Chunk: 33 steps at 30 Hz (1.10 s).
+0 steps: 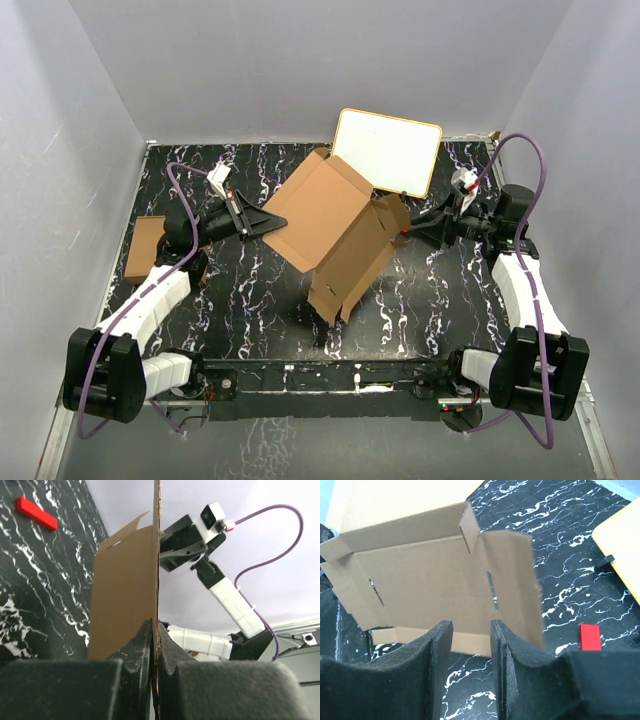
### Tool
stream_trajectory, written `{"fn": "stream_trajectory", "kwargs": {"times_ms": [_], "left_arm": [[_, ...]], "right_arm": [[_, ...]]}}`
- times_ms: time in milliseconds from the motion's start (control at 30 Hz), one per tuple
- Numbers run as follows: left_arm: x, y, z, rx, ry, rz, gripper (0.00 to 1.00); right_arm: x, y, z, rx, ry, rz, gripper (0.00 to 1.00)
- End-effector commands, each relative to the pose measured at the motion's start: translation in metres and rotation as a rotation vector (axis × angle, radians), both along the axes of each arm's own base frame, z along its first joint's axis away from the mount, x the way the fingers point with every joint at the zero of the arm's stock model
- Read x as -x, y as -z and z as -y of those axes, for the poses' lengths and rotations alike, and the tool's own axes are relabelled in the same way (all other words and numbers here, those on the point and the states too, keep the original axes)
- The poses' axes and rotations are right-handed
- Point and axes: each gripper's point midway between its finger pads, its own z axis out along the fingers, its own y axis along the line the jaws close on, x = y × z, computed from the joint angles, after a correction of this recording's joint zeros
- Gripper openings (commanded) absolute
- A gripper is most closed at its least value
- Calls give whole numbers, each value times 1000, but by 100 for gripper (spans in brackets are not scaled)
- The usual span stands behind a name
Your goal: Fold the paper box
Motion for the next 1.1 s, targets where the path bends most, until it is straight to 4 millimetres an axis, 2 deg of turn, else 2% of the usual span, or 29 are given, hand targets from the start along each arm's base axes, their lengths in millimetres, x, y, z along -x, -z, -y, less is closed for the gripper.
{"fn": "stream_trajectory", "kwargs": {"times_ms": [0,133,300,400,567,700,900,1067], "left_arm": [[17,17,-6,-48,75,-13,0],[14,45,-10,-158,94,15,0],[9,74,-11,-255,157,55,0],[3,100,-17,-372,168,70,0],[-6,110,-23,-468,174,168,0],[-11,105,-24,-485,160,228,0],[-12,97,-23,-473,151,274,0],[-11,89,-21,-456,146,292,0]], "right_arm": [[4,-15,4,18,-22,96,43],[-2,-8,8,23,6,70,47],[-13,10,13,27,52,-1,64],[-18,27,15,23,62,-59,75],[-25,66,9,86,46,-102,93],[-30,93,5,129,22,-139,94],[-24,127,-8,180,-46,-251,94],[-24,145,-29,225,-107,-342,78]]}}
